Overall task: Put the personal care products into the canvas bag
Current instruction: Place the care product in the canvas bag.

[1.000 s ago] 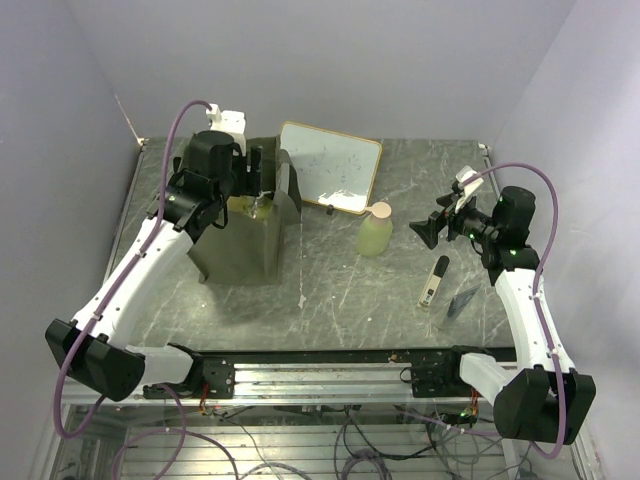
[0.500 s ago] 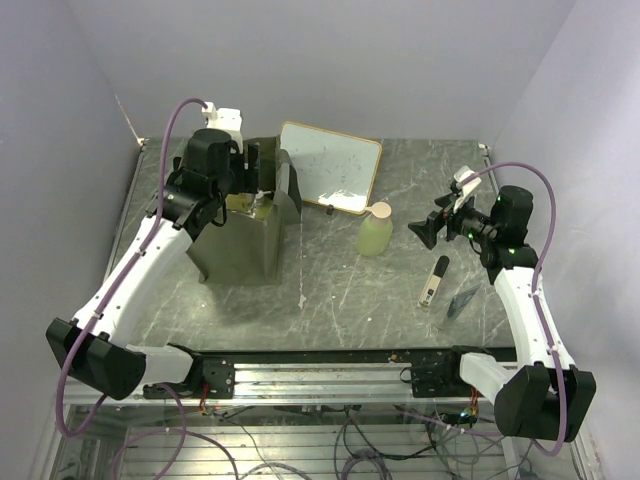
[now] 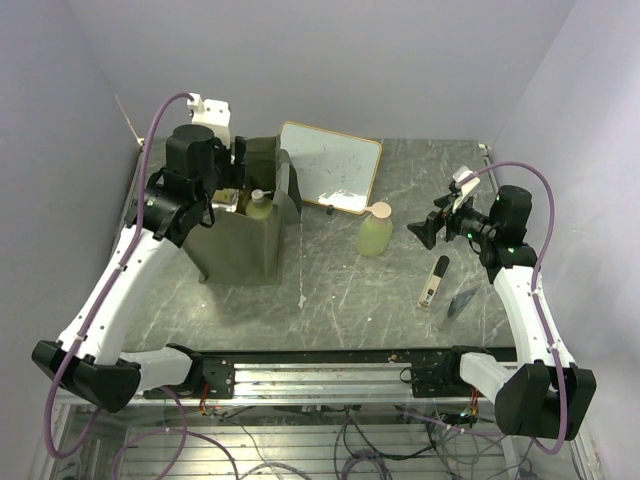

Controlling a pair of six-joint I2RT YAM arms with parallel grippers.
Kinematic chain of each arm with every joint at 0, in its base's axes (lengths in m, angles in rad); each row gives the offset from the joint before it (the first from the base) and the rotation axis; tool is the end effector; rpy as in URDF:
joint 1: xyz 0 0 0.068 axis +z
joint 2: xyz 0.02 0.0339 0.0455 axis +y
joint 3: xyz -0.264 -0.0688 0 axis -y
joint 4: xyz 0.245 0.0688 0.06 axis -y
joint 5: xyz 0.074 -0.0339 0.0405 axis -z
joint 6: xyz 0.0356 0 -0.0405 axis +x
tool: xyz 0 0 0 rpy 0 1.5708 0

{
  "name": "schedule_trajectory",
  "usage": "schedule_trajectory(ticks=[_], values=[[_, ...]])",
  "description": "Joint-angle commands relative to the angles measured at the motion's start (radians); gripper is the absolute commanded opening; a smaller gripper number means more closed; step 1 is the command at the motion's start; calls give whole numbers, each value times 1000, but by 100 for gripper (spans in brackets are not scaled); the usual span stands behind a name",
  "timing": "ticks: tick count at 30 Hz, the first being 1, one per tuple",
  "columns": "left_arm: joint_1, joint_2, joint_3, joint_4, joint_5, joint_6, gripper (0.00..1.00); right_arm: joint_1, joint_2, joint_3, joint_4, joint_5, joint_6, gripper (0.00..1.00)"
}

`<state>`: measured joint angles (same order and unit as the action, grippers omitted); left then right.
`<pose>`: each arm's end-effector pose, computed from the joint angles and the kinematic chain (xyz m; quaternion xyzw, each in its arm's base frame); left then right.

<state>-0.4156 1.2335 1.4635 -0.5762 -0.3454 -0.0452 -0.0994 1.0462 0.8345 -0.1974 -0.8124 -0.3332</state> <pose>0.2415 -0.0934 0.4404 0.0514 0.8106 0.0076 0.5834 0.2317 0.0029 0.3100 -0.3049 0.7374 0.2144 0.5632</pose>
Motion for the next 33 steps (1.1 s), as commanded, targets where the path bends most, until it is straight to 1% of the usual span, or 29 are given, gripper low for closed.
schedule_trajectory(ticks=[1,7,16,22,27,33], values=[[18,-74,43,96,-71,61,7,9,-3,28,-2,-2,-8,100],[44,-92,-4,95,-67,51,7,15,-4,27,-4,-4,-10,100],[120,-72,-76,92,8,-9,7,18,-9,26,-6,-7,-11,100],[163,-48,-121,128,41,-34,7,20,-8,25,-6,-8,-11,100],[172,-39,-118,137,62,-45,7,20,-3,21,-2,-9,-8,100],[172,-60,-49,169,73,-24,7,21,3,22,-2,-11,-7,100]])
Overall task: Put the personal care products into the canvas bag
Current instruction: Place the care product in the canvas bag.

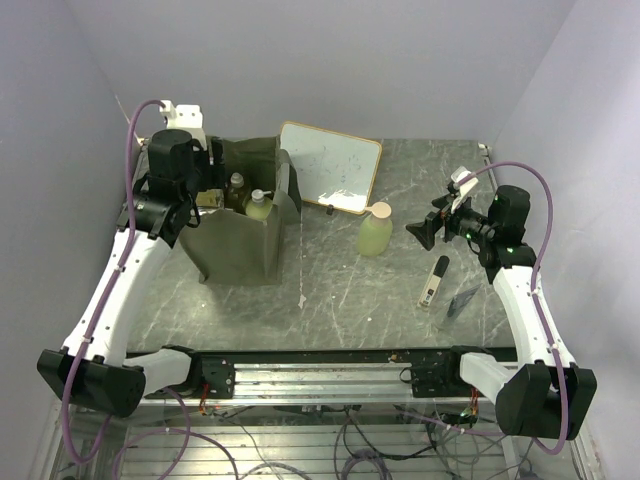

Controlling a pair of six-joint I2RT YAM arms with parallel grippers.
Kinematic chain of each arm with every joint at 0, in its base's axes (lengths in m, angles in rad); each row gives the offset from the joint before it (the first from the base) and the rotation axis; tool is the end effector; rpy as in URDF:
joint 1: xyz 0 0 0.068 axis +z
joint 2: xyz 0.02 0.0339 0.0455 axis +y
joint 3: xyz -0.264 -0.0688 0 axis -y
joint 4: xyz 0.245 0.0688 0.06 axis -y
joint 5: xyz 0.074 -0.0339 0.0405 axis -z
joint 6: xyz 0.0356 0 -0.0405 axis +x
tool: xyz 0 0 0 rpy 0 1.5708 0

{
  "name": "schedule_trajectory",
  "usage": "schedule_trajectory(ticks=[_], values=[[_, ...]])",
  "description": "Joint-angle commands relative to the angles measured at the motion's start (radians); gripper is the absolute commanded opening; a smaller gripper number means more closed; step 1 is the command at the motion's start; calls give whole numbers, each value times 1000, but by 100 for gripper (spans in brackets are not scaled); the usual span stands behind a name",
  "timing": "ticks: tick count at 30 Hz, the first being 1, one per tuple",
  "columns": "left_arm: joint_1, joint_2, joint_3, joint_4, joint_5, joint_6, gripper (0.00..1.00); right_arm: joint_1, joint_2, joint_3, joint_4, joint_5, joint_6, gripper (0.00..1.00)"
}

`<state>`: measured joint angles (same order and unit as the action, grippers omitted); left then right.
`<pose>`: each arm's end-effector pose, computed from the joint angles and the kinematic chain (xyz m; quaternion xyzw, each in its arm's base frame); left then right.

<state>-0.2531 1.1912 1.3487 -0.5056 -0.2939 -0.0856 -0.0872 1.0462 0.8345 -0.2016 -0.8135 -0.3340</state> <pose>0.2507 -0.0542 0.4195 -0.0160 0.8142 0.0225 0.5799 0.2315 0.0057 0.3096 -0.3094 0.7364 0.2189 0.5605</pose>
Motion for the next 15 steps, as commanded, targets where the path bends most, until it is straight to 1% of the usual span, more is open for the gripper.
schedule_trajectory(ticks=[1,7,15], values=[[9,-14,82,102,26,18,7,10,2,21,2,-10,-6,100],[9,26,194,95,55,3,7,10,-1,21,1,-8,-7,100],[9,43,242,98,109,-22,7,10,2,21,2,-8,-7,100]])
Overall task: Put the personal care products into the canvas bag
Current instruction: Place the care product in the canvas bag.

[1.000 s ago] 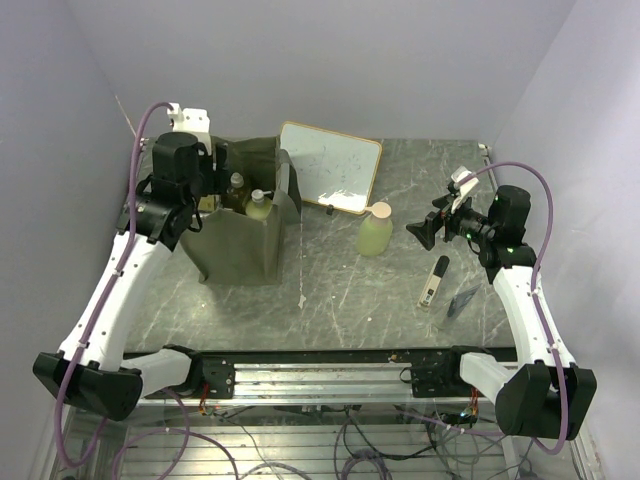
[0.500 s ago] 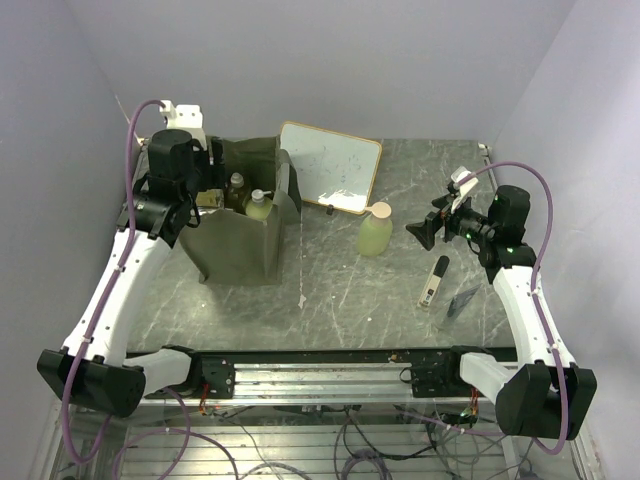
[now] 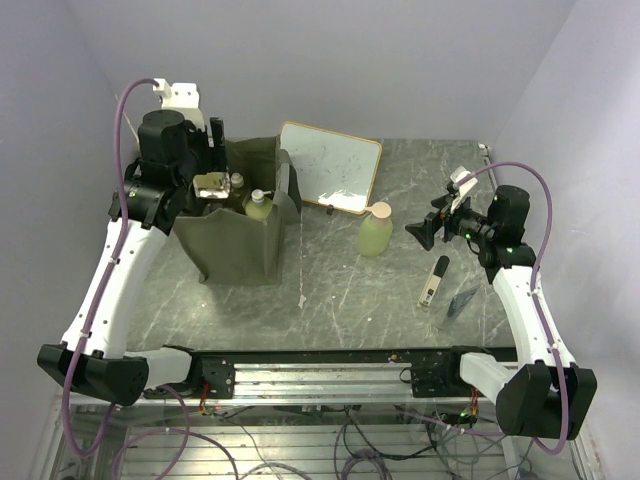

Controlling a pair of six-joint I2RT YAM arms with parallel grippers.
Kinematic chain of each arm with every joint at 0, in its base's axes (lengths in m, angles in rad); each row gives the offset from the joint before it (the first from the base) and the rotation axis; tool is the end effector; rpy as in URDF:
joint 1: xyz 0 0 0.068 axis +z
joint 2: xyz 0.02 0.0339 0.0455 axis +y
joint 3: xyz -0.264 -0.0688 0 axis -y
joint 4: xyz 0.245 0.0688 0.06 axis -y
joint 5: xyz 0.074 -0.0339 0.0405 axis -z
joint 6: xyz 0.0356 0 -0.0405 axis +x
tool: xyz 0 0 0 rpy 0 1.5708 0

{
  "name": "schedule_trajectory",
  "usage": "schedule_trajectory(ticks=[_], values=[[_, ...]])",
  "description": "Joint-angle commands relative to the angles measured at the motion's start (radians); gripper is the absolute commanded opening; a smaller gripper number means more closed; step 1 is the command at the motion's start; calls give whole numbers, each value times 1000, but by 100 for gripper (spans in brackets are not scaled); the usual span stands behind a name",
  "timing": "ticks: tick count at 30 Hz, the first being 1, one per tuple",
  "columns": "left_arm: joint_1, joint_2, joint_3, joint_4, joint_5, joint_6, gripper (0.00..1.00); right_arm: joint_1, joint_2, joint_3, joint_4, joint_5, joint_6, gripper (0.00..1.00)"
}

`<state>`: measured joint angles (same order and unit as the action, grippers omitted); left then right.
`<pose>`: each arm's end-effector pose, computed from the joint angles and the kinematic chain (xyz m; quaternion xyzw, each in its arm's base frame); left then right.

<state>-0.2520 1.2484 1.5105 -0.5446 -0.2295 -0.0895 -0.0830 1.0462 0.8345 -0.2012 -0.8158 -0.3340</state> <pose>0.2556 -0.0574 0.4550 -0.0041 0.7973 -0.0111 0.6034 0.2314 0.0068 0.3097 -0.3115 0.7352 0.2209 0.5601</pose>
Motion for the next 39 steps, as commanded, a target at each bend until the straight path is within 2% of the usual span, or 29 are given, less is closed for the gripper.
schedule_trajectory(ticks=[1,12,28,39], values=[[8,-14,84,138,52,-21,7,6,4,20,2,-5,-8,100],[7,-58,85,123,278,-28,7,6,3,19,0,-12,-8,100],[7,-98,92,41,553,128,7,7,3,17,4,-37,2,100],[7,-86,171,-86,748,269,7,9,16,26,-7,-66,7,100]])
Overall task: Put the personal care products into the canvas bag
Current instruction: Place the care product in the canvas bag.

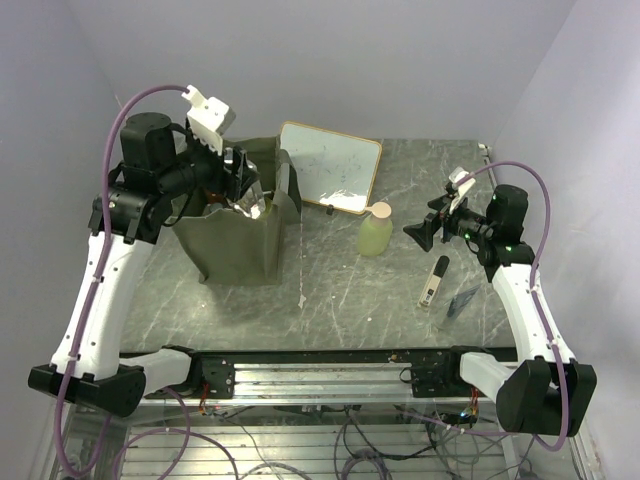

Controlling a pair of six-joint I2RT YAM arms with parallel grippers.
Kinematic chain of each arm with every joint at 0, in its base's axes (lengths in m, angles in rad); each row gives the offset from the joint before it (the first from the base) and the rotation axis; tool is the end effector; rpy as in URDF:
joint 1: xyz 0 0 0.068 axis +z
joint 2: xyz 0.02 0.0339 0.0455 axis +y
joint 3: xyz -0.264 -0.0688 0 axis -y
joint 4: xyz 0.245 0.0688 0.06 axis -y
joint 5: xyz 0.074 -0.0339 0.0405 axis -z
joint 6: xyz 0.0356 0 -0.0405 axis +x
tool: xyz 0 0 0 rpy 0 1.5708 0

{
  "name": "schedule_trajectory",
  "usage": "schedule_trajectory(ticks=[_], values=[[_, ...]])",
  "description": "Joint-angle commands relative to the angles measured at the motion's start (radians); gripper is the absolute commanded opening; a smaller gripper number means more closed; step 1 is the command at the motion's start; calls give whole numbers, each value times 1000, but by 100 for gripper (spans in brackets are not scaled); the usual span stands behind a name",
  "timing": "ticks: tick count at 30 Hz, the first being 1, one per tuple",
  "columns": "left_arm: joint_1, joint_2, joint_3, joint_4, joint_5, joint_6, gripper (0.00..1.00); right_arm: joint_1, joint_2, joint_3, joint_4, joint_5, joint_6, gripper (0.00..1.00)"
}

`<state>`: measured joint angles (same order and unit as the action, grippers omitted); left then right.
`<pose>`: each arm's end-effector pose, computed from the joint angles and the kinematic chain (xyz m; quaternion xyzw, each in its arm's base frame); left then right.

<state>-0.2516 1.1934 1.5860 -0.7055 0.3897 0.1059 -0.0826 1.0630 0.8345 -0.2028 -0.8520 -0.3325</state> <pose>0.2173 -0.0698 0.4752 0.2531 0.7605 -0.1982 0.5642 0.2338 0.0075 0.3064 -0.3167 0.7330 0.2393 0.5524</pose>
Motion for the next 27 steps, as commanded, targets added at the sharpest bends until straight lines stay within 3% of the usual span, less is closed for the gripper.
schedule_trajectory(ticks=[1,27], values=[[6,-28,104,56,152,101,7,9,4,28,-7,-35,5,100],[6,2,81,-131,414,292,7,198,134,221,-164,-40,-106,100]])
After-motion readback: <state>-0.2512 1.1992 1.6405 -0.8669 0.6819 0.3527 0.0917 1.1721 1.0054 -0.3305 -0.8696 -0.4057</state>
